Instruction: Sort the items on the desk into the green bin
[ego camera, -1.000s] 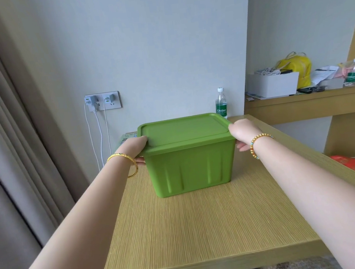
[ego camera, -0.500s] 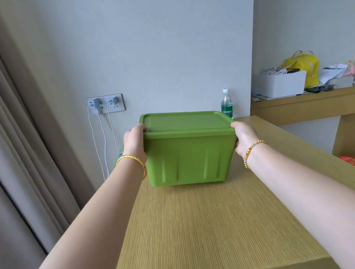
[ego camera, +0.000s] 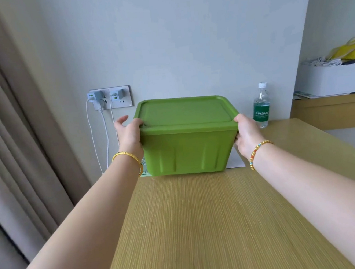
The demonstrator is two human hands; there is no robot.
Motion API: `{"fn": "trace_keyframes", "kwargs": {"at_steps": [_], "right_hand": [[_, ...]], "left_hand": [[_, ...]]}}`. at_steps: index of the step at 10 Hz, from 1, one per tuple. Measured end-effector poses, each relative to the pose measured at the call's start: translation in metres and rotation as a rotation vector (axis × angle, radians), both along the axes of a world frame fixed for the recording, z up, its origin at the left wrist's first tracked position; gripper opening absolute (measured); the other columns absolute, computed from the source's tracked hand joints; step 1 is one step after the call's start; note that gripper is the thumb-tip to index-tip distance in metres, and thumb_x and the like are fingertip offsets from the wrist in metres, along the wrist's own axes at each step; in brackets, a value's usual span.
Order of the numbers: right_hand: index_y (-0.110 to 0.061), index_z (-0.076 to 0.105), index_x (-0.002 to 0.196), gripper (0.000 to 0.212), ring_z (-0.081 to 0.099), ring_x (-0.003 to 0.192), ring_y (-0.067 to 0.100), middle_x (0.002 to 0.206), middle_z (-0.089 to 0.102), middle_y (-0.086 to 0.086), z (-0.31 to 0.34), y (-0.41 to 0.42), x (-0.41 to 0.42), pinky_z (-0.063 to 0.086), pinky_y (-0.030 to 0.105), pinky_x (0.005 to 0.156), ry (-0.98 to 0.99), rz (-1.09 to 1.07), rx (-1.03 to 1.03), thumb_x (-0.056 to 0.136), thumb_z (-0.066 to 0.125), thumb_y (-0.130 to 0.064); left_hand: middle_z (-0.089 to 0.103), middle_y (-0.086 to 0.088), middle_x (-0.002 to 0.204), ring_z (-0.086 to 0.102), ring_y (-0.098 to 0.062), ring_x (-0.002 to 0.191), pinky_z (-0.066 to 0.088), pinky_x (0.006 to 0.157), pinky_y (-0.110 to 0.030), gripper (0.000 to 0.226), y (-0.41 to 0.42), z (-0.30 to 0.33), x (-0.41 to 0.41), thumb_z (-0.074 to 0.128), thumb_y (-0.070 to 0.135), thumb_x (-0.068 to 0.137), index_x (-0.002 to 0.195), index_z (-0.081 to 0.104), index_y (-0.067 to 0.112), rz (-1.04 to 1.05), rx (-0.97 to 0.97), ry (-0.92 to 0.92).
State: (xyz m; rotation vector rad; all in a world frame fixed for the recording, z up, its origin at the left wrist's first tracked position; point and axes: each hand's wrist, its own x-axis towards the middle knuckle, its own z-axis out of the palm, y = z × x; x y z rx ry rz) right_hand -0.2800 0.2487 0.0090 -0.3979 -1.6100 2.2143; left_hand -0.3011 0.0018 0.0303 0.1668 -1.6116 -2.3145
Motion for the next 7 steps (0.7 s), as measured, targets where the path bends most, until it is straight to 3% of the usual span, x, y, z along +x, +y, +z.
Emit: {"fn": "trace_keyframes", "kwargs": {"at_steps": [1,2,3,4,5,6,7], "right_hand": [[-0.017,0.054,0.089,0.014,0.052,0.110,0.026,0.121,0.057,0.017,-0.008,0.002,-0.028,0.040,0.045,0.103,0.009,0.025,0.049,0.086,0.042,-0.011],[-0.010,0.059,0.092,0.017,0.049,0.093,0.022,0.109,0.060,0.015,-0.011,0.004,-0.045,0.042,0.040,0.093,0.035,0.035,0.091,0.084,0.045,-0.015],[0.011,0.045,0.117,0.047,0.024,0.106,0.013,0.127,0.048,0.031,-0.013,0.006,-0.053,0.044,0.039,0.086,0.022,0.054,0.201,0.084,0.043,-0.023],[0.007,0.041,0.122,0.051,0.039,0.121,0.044,0.129,0.044,0.030,-0.014,0.004,-0.051,0.039,0.060,0.098,-0.028,0.053,0.309,0.089,0.037,-0.032],[-0.003,0.047,0.125,0.057,0.053,0.116,0.037,0.123,0.056,0.021,-0.013,-0.003,-0.041,0.041,0.052,0.102,-0.033,0.021,0.383,0.094,0.031,-0.048],[-0.009,0.030,0.139,0.070,0.043,0.125,0.025,0.135,0.042,0.006,-0.019,-0.005,-0.020,0.034,0.047,0.108,-0.132,0.052,0.469,0.091,0.029,-0.060],[-0.011,0.018,0.145,0.075,0.034,0.135,0.027,0.140,0.036,0.001,-0.034,-0.004,0.002,0.029,0.049,0.111,-0.208,0.147,0.422,0.090,0.027,-0.062]], "left_hand": [[0.050,-0.003,0.081,0.049,-0.015,0.062,0.040,0.055,-0.024,0.035,0.001,-0.011,-0.030,0.052,0.006,0.083,0.110,0.038,0.024,0.018,0.022,-0.003],[0.048,-0.003,0.078,0.046,-0.014,0.060,0.037,0.053,-0.024,0.033,0.000,-0.021,-0.052,0.052,0.005,0.083,0.109,0.038,0.021,0.022,0.037,-0.037],[0.043,-0.002,0.078,0.041,-0.014,0.061,0.033,0.051,-0.023,0.029,-0.003,-0.027,-0.064,0.048,0.007,0.084,0.108,0.039,0.020,-0.019,-0.023,-0.080],[0.044,-0.003,0.080,0.044,-0.017,0.069,0.039,0.063,-0.027,0.023,-0.006,-0.023,-0.066,0.046,0.013,0.086,0.109,0.043,0.019,-0.058,-0.178,-0.145],[0.050,-0.006,0.097,0.049,-0.022,0.087,0.036,0.072,-0.028,0.034,-0.006,-0.016,-0.055,0.042,0.020,0.091,0.122,0.046,0.009,0.077,-0.428,-0.173],[0.054,-0.015,0.118,0.052,-0.029,0.106,0.036,0.078,-0.029,0.047,-0.001,-0.019,-0.034,0.033,0.031,0.097,0.134,0.037,0.002,0.155,-0.625,-0.152],[0.045,-0.018,0.136,0.046,-0.032,0.123,0.034,0.095,-0.034,0.058,0.005,-0.027,-0.003,0.028,0.041,0.099,0.140,0.025,0.001,0.095,-0.706,-0.224]]}}
